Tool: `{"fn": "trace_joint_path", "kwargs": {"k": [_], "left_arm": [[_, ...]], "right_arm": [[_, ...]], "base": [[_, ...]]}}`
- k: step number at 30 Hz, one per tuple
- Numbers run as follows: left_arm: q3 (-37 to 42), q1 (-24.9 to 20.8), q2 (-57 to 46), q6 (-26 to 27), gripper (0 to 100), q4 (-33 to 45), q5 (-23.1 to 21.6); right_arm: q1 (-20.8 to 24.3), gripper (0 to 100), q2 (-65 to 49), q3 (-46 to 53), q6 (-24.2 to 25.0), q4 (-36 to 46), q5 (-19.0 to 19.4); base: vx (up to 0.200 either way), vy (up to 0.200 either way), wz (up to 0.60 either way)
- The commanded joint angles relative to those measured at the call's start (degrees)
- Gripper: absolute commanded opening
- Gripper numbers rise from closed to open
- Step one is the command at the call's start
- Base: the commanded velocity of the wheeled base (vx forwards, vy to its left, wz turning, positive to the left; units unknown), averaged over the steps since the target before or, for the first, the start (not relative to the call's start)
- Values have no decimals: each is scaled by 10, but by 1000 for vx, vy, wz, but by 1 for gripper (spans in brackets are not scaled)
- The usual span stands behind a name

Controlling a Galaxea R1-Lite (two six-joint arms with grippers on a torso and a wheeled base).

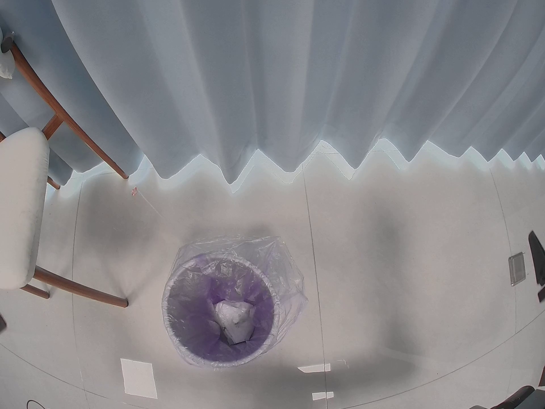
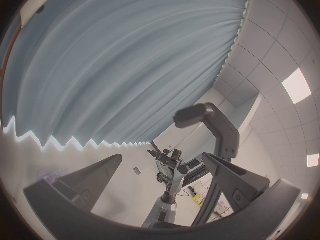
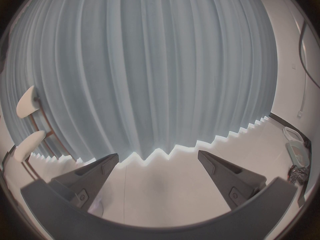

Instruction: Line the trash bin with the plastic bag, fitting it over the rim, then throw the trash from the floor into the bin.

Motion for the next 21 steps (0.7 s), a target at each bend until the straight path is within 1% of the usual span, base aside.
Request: {"fn": "trace_joint_path", "kwargs": {"k": [1,2,3,4,5,6,8,10,11,12,13,14,15,16,18,19,20,21], "left_arm": [[172,60,-296,24,100,7,-92],[172,59,-296,43,100,19,-87],[171,58,-296,52,100,39,-75],[172,59,-296,54,100,41,-71],[172,59,-296,85,100,72,-9],[172,59,-296,118,100,91,40],[172,59,-296,199,100,163,155],[172,59,-296,303,100,274,304],[172,58,-296,352,100,347,397],[172,58,-296,352,100,347,397],[171,58,-296,411,100,485,630],[164,58,-296,434,100,516,720],[162,58,-296,449,100,520,753],[163,58,-296,500,100,510,766],[163,58,-296,532,100,506,733],[163,57,-296,531,100,511,720],[162,58,-296,531,100,513,717],[161,59,-286,530,100,517,715]], "right_arm": [[-73,100,-381,13,-56,366,147],[-73,100,-376,13,-57,386,142],[-73,100,-379,13,-61,426,141],[-73,100,-379,13,-61,433,140],[-73,100,-378,10,-59,511,127],[-74,100,-378,7,-45,508,126],[-74,100,-378,8,-22,495,116],[-74,100,-377,9,-23,496,96],[-74,100,-377,9,-23,496,82],[-74,100,-377,9,-23,496,82],[-74,100,-377,10,-32,496,62],[-75,100,-377,10,-46,496,62],[-75,100,-377,10,-54,496,65],[-74,100,-377,10,-80,495,94],[-74,100,-378,10,-82,494,155],[-75,100,-377,10,-68,495,163],[-75,100,-377,10,-58,495,159],[-81,100,-376,9,-17,499,129]], "base": [[0,0,0],[0,0,0],[0,0,0],[0,0,0],[0,0,0],[0,0,0],[0,0,0],[0,0,0],[0,0,0],[0,0,0],[0,0,0],[0,0,0],[0,0,0],[0,0,0],[0,0,0],[0,0,0],[0,0,0],[0,0,0]]}}
